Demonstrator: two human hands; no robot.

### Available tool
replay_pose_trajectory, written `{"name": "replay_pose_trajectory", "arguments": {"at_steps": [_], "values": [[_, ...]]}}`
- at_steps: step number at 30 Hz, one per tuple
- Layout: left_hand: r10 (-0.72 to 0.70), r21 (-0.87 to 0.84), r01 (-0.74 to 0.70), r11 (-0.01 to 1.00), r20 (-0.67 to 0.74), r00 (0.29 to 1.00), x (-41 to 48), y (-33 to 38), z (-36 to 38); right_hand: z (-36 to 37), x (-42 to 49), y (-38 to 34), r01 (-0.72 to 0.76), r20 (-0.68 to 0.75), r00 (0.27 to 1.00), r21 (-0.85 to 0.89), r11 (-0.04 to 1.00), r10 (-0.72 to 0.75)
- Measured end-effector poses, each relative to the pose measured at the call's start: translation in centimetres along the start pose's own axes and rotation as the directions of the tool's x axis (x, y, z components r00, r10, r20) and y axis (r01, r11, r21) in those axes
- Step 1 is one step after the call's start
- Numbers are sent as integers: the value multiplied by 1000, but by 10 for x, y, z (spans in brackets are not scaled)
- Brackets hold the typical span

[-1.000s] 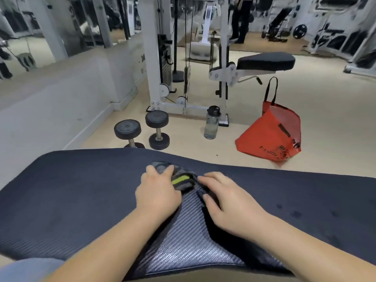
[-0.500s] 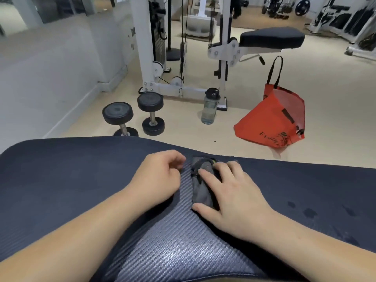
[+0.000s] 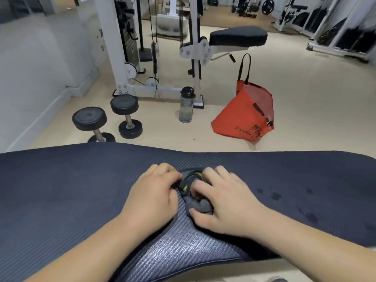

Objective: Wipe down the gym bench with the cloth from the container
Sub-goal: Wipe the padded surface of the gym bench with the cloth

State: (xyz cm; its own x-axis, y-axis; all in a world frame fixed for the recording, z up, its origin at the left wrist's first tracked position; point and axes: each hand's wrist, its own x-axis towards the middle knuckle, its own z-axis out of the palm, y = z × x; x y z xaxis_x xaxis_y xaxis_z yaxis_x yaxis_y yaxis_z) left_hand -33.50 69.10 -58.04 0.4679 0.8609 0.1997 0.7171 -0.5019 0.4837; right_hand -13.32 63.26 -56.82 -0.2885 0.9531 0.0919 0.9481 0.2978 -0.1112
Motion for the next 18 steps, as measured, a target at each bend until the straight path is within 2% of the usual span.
{"name": "replay_pose_trajectory", "arguments": {"at_steps": [1, 3, 5, 7, 9, 12, 14, 15, 16, 18], "values": [[15, -7, -15, 1000, -7, 1000, -2, 4, 2, -1, 0, 11, -23, -6, 1000, 13, 1000, 23], [37, -22, -37, 999, -6, 999, -5, 13, 6, -2, 1, 37, -178, -47, 983, -3, 984, 178], [44, -36, -43, 998, 21, 999, -7, 19, 11, -3, -2, 61, -373, -68, 927, -34, 927, 370], [58, -32, -57, 998, 50, 997, -8, 20, 13, -2, -11, 68, -453, -61, 891, -40, 891, 451], [88, -9, -88, 996, 53, 995, -10, 17, 12, 0, -18, 55, -389, -79, 920, -80, 918, 383], [80, 13, -80, 997, 1, 997, -13, 15, 7, 5, -24, 20, -104, -83, 991, -17, 994, 102], [46, 11, -45, 999, -47, 998, -13, 17, 4, 6, -19, 11, 91, -29, 996, 60, 994, -89], [30, 12, -30, 999, -62, 998, -13, 19, 2, 4, -12, 16, 126, -17, 992, 76, 989, -125], [18, 13, -18, 1000, -67, 998, -12, 21, 1, 4, -4, 25, 110, -24, 994, 79, 991, -108], [2, 11, -2, 1000, -62, 998, -12, 22, 1, 2, 14, 46, -69, -40, 997, 72, 995, 72]]}}
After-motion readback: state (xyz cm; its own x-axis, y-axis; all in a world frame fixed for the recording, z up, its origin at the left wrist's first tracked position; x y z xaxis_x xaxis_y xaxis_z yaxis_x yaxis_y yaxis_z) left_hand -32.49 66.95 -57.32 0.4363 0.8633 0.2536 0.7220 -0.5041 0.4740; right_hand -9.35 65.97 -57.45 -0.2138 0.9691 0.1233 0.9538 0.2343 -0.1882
